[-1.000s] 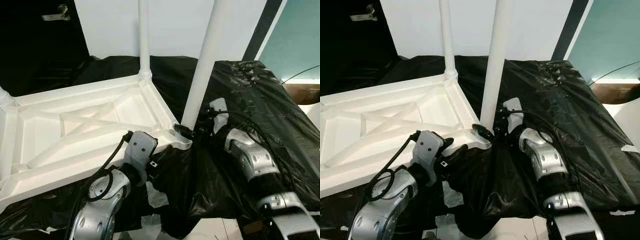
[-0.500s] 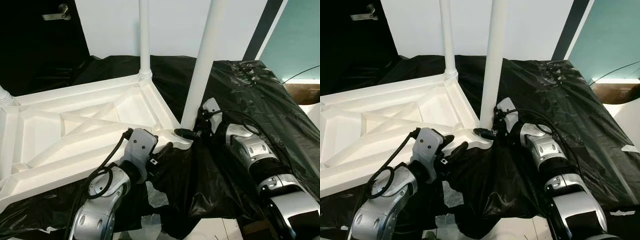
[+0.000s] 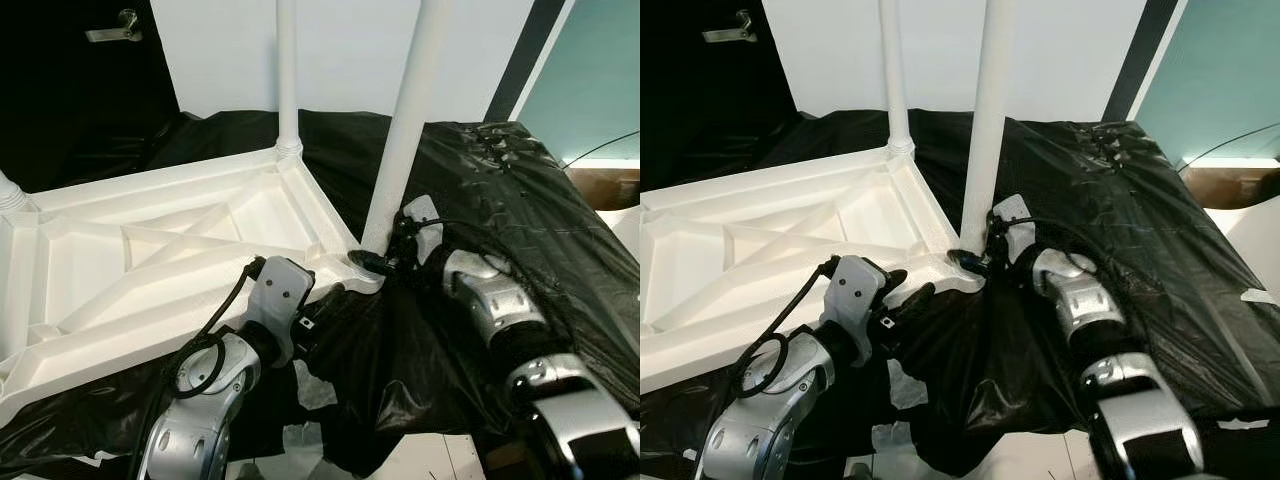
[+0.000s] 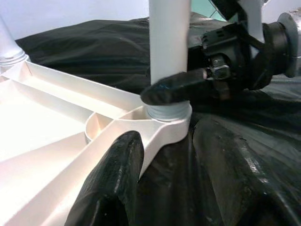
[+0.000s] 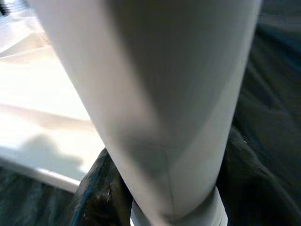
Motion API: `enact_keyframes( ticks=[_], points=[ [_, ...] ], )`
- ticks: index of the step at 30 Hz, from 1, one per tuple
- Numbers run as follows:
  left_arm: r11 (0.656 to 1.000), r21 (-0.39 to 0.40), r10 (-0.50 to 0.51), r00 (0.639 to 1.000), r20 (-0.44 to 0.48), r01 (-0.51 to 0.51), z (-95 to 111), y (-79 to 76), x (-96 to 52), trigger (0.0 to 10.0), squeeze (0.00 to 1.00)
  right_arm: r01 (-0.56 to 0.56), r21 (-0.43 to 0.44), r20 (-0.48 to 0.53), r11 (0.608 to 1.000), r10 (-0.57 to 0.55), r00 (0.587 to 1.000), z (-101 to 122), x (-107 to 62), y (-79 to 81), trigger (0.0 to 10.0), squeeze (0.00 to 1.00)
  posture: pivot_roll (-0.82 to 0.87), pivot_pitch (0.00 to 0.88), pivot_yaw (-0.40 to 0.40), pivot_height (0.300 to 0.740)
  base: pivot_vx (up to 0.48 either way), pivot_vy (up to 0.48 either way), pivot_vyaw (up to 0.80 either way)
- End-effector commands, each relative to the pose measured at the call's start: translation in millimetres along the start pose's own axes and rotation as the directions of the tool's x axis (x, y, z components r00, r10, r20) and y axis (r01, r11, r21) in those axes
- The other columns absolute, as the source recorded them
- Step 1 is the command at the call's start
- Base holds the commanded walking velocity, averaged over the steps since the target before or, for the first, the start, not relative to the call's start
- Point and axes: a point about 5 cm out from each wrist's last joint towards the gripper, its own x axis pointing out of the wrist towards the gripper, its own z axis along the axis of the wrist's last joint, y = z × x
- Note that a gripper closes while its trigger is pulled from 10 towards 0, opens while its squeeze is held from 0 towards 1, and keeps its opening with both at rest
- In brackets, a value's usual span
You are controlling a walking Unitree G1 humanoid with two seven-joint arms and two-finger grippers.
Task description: Building children table
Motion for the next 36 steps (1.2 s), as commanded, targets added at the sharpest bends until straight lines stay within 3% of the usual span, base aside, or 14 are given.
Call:
enact_keyframes(
  ticks=[1,7,9,10,17,22,24,29,30,36],
  points=[
    [0.998,0.007,0.067,0.998,-0.018,-0.067,-1.8,1.4,-1.5,10.0,0.00,0.071,0.033,-0.049,0.997,-0.069,0.996,-14.4,-1.7,7.6,10.0,0.00,0.15,0.062,-0.065,0.740,0.000,0.000,0.00],
    [0.998,0.014,0.066,0.997,-0.029,-0.066,-3.7,1.6,-2.1,10.0,0.00,0.118,0.046,-0.049,0.992,-0.116,0.992,-17.8,-0.7,15.8,10.0,0.00,0.15,0.062,-0.066,0.740,0.000,0.000,0.00],
    [0.998,0.015,0.061,0.998,-0.029,-0.061,-3.5,1.1,-1.6,10.0,0.00,0.224,0.092,-0.060,0.970,-0.219,0.974,-23.1,1.1,24.6,10.0,0.00,0.15,0.060,-0.068,0.740,0.000,0.000,0.00],
    [0.998,0.015,0.061,0.998,-0.029,-0.061,-3.5,1.1,-1.6,10.0,0.00,0.224,0.092,-0.060,0.970,-0.219,0.974,-23.1,1.1,24.6,10.0,0.00,0.15,0.060,-0.068,0.740,0.000,0.000,0.00],
    [0.998,0.018,0.052,0.998,-0.032,-0.052,-4.8,0.2,-1.0,10.0,0.00,0.438,0.197,-0.078,0.877,-0.431,0.899,-22.1,1.9,35.3,10.0,0.00,0.15,0.047,-0.064,0.740,0.000,0.000,0.00],
    [0.999,0.018,0.051,0.998,-0.031,-0.051,-4.7,-0.2,-0.5,10.0,0.00,0.445,0.225,-0.067,0.867,-0.442,0.894,-18.5,3.0,42.6,10.0,0.00,0.15,0.045,-0.063,0.740,0.000,0.000,0.00],
    [0.999,0.019,0.043,0.999,-0.029,-0.043,-4.5,-1.4,0.6,10.0,0.00,0.417,0.230,-0.028,0.879,-0.422,0.906,-13.0,3.9,48.0,10.0,0.00,0.14,0.038,-0.058,0.740,0.000,0.000,0.00],
    [0.999,0.024,0.038,0.999,-0.029,-0.037,-4.3,-0.6,1.8,10.0,0.00,0.419,0.227,0.011,0.879,-0.433,0.902,-6.6,1.9,47.2,10.0,0.00,0.14,0.031,-0.055,0.740,0.000,0.000,0.00],
    [0.999,0.025,0.037,0.999,-0.028,-0.036,-4.0,-0.3,1.8,10.0,0.00,0.417,0.235,0.022,0.878,-0.433,0.901,-4.8,0.5,46.1,10.0,1.00,0.14,0.031,-0.055,0.740,0.000,0.000,0.00],
    [0.999,0.029,0.036,0.999,-0.027,-0.035,-4.0,-0.1,2.2,10.0,0.00,0.388,0.235,0.056,0.891,-0.411,0.910,-1.0,-4.4,43.7,10.0,1.00,0.14,0.024,-0.055,0.740,0.000,0.000,0.00]
  ],
)
